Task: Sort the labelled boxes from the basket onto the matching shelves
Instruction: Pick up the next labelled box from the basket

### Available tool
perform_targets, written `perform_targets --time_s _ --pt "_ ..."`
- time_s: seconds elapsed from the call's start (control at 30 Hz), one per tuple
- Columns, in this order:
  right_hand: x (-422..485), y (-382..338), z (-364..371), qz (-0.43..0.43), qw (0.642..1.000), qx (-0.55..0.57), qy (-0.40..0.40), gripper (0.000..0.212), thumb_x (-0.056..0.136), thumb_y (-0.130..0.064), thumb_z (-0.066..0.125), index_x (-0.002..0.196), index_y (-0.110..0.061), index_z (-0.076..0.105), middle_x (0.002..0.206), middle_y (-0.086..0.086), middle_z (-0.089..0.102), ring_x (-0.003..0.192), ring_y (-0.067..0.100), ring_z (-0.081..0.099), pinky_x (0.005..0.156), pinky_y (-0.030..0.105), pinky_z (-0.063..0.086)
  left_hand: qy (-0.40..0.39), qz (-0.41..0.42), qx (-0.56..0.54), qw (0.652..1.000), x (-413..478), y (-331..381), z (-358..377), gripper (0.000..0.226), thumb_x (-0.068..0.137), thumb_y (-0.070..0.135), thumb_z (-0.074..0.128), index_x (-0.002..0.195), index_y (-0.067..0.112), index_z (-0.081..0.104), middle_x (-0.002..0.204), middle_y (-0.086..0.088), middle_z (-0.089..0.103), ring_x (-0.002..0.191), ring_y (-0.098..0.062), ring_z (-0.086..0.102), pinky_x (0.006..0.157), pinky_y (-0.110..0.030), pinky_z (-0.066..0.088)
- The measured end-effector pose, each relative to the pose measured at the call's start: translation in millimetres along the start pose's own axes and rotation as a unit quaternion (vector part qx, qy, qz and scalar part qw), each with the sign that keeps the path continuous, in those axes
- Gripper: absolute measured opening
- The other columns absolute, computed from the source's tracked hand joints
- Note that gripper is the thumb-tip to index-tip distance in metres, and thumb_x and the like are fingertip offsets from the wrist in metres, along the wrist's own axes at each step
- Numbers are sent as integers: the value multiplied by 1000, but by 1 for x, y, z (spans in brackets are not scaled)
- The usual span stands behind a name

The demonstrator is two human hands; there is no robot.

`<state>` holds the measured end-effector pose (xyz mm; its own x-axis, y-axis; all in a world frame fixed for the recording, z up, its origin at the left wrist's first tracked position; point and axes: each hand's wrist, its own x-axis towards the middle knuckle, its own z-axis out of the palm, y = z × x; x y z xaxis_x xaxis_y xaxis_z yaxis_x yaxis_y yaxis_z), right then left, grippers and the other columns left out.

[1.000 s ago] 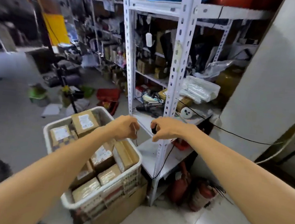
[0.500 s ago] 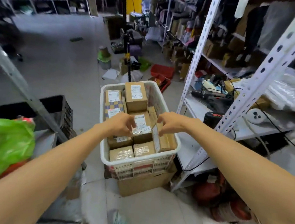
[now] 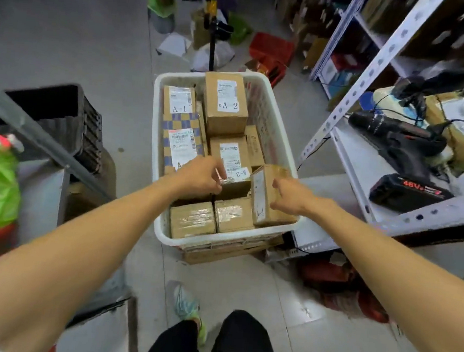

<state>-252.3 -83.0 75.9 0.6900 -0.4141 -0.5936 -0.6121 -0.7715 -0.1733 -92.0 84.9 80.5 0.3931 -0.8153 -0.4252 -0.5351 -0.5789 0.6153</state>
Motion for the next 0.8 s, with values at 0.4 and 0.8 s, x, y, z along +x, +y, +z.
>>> perform_targets --time_s 0.4,0.8 --pt "79 42 54 130 987 84 -37 91 90 -42 58 150 3 5 152 27 12 139 44 12 115 50 19 -60 -80 -48 994 72 -16 59 23 84 9 68 101 20 60 90 5 64 79 -4 59 70 -18 44" --pt "76 35 78 103 985 132 -30 123 82 -43 72 147 -19 -30 151 22 -36 144 41 -21 116 56 7 -43 -128 -80 988 75 -38 76 25 85 10 63 110 13 66 95 -2 66 88 -14 62 84 -29 51"
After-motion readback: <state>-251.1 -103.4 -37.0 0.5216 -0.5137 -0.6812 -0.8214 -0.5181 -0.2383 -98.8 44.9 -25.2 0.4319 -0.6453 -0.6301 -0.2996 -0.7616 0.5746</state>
